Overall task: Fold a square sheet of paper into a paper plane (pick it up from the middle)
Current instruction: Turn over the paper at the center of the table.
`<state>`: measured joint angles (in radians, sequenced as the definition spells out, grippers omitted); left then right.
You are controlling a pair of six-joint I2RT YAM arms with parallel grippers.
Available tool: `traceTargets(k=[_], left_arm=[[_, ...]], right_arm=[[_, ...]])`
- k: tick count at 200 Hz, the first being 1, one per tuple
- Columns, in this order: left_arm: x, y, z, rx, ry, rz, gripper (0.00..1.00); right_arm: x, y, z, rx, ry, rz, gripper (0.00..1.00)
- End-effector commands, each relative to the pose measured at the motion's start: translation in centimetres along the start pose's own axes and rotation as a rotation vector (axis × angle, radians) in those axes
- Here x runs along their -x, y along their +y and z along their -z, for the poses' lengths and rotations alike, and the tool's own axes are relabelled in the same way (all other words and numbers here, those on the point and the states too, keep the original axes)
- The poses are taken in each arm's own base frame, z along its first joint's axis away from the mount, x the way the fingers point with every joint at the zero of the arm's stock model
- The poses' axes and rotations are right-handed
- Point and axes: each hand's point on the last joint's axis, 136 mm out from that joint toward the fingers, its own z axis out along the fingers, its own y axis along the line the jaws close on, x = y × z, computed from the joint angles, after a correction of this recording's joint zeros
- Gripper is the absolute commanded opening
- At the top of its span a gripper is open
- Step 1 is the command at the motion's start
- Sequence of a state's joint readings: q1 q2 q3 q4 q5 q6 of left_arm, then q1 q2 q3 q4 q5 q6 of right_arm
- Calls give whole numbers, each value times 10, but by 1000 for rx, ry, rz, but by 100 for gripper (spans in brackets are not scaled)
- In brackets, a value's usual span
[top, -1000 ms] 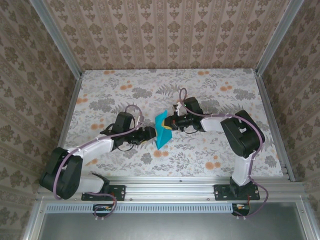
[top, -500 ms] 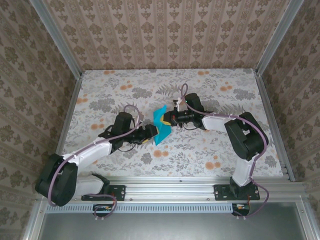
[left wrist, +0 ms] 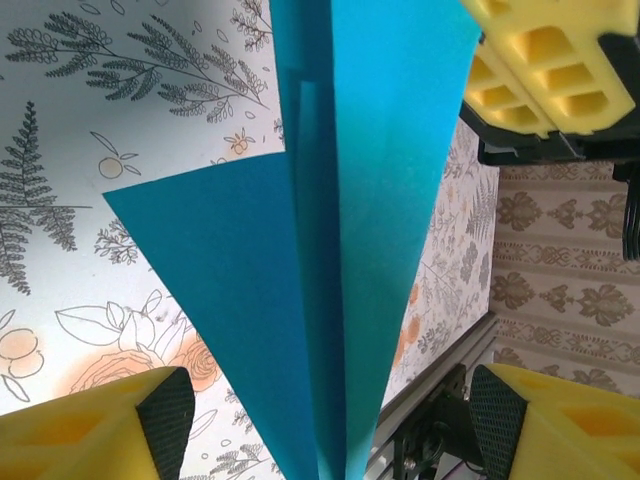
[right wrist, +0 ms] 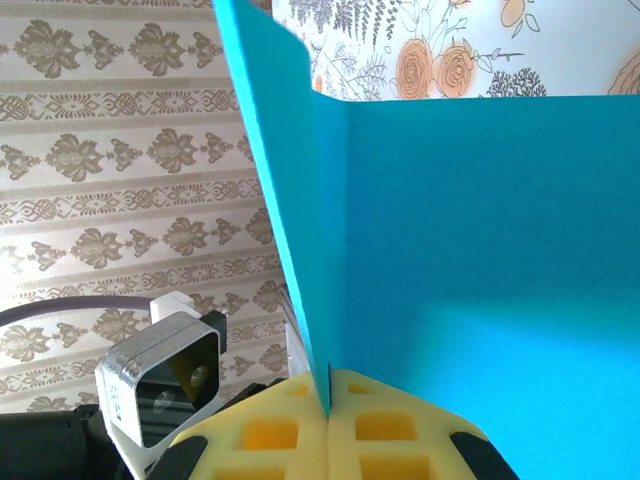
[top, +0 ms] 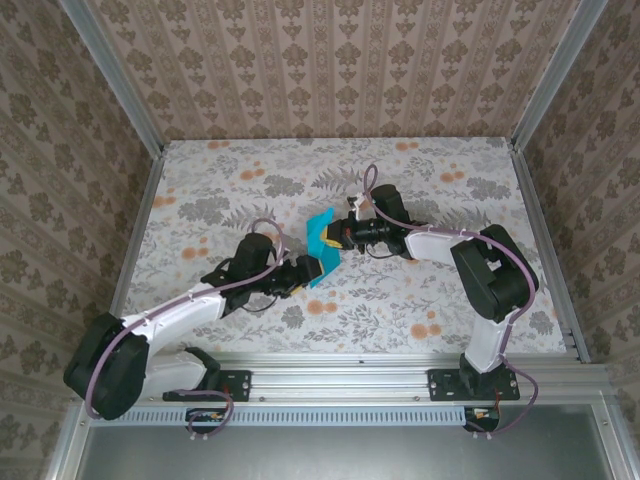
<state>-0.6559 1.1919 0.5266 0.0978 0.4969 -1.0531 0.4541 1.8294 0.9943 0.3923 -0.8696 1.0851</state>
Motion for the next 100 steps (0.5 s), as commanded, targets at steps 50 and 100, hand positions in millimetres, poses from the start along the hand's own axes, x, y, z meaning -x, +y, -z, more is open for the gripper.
traceTargets(k=[50, 100], left_arm=[[18, -21, -3, -62, -63, -21, 60], [23, -26, -7, -67, -46, -44, 38]], right_arm=[[1, 26, 10, 59, -12, 34, 3], [-2, 22, 10, 58, -10, 30, 2]])
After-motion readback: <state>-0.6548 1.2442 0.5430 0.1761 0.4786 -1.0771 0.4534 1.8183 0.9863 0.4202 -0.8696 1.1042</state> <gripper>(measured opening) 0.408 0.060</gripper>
